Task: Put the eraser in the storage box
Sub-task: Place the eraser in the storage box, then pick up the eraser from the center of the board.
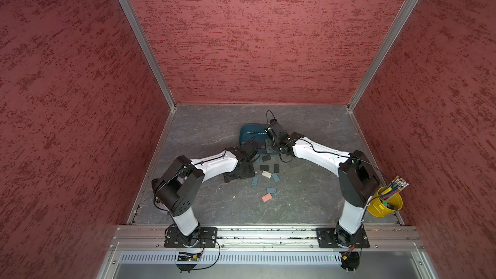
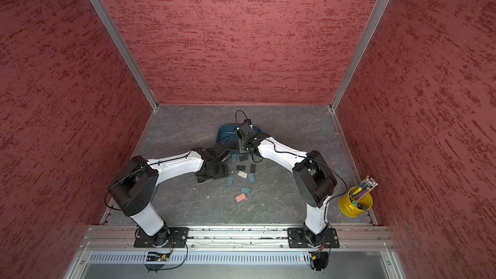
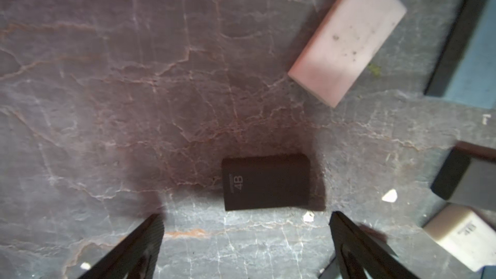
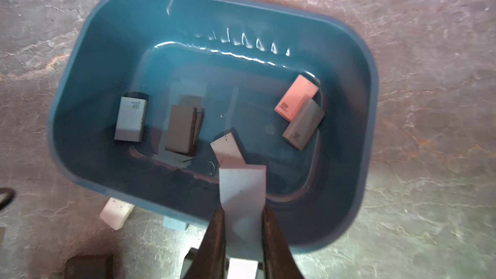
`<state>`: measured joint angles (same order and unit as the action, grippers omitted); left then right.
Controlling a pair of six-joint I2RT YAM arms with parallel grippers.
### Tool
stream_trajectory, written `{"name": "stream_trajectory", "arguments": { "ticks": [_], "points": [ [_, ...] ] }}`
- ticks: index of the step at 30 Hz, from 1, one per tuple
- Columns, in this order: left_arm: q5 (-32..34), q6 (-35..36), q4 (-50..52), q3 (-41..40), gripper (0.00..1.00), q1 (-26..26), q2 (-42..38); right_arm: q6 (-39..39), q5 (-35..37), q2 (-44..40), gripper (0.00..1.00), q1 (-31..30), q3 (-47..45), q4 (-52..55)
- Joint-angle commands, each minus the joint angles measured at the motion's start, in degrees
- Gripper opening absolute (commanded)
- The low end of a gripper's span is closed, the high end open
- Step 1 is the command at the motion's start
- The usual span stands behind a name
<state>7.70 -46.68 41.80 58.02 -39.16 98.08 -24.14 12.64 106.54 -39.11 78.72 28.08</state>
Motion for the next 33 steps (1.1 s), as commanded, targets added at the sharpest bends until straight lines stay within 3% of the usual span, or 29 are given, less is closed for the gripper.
{"name": "stream_trajectory", "arguments": {
  "ticks": [1, 10, 13, 22, 30, 33],
  "points": [
    [1.5, -0.8, -1.0, 1.5, 0.95, 0.5, 1.2, 0.8, -1.3, 0.9, 0.19, 0.6, 1.8, -1.0],
    [3.2, -0.8, -0.5, 3.0, 0.89, 1.5, 2.2, 0.9, -2.6, 0.4, 0.34, 0.6, 1.5, -1.1],
    [2.9, -0.9, -0.7, 3.2, 0.87, 1.7, 2.8, 0.8, -2.7, -0.3, 0.46, 0.6, 1.2, -1.1],
    [1.8, -1.4, -2.0, 2.1, 0.81, 1.5, 3.2, -0.3, -3.0, -5.1, 0.70, 0.6, -3.1, -2.7],
    [1.5, -1.1, -2.7, 1.9, 0.67, 1.5, 3.5, -1.8, -5.0, -10.1, 0.95, 0.6, -8.8, -5.5],
    [1.5, -0.7, -3.0, 1.8, 0.62, 1.8, 3.7, -2.2, -5.2, -12.7, 0.99, 0.5, -11.3, -6.1]
  ]
}}
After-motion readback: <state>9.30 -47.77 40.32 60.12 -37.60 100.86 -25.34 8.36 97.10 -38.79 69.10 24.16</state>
